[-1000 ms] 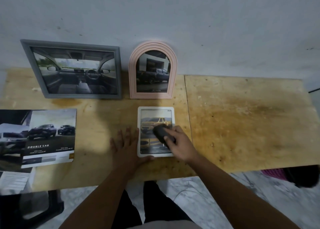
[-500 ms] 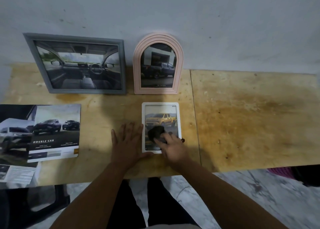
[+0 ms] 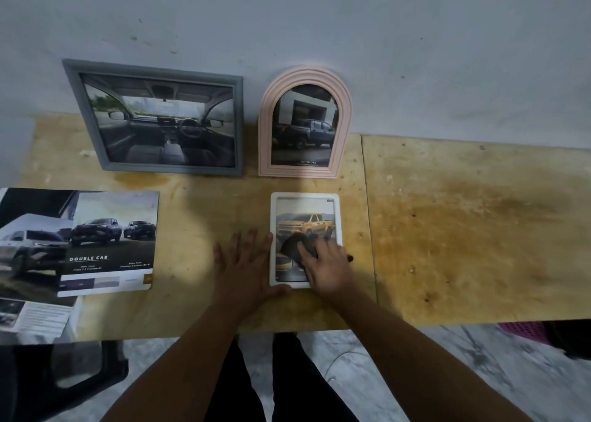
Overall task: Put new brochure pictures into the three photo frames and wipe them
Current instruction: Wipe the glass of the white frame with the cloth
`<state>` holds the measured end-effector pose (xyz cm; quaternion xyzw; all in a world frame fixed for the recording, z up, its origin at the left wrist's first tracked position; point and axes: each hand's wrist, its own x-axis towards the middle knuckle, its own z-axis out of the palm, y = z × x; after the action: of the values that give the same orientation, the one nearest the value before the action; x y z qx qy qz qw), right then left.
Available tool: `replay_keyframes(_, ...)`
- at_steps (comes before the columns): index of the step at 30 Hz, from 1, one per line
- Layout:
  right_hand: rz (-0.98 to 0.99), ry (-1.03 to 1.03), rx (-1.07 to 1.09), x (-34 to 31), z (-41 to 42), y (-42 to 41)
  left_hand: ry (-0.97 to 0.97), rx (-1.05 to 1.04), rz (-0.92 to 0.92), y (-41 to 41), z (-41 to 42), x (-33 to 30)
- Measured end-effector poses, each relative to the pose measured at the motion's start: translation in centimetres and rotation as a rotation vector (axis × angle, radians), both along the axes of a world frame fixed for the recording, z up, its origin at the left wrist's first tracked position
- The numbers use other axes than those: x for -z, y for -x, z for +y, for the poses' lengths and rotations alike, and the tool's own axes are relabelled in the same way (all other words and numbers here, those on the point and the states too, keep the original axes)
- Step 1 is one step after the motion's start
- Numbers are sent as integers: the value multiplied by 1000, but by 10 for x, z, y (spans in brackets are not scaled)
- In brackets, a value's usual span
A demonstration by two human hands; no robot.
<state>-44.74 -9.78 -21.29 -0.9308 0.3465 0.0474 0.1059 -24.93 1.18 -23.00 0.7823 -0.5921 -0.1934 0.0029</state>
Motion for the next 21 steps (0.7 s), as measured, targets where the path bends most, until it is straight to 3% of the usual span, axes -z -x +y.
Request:
replay_keyframes(2,-107,-133,-32,-4,19,0,-9,5,-10,0,1,1)
replay_keyframes(5,-217,-305,102,-17,3,-5,-7,3,7,0,1,2)
replay_keyframes(8,-290,-151,227,-15,-43,-16,-10,8,34,-3,2,3)
replay_keyframes(10,-200,-40,255,-11,-63,-34,-13,12,44,-4,3,4)
replay_keyframes(15,9,-43,159,3,-34,-57,8,8,15,-2,3,6)
replay_keyframes(19,-9,-326,47,-6,-6,-37,28,6,11,0,3,4)
replay_keyframes(21,-113,-425,33,-19,-10,-26,26,1,14,0,2,3)
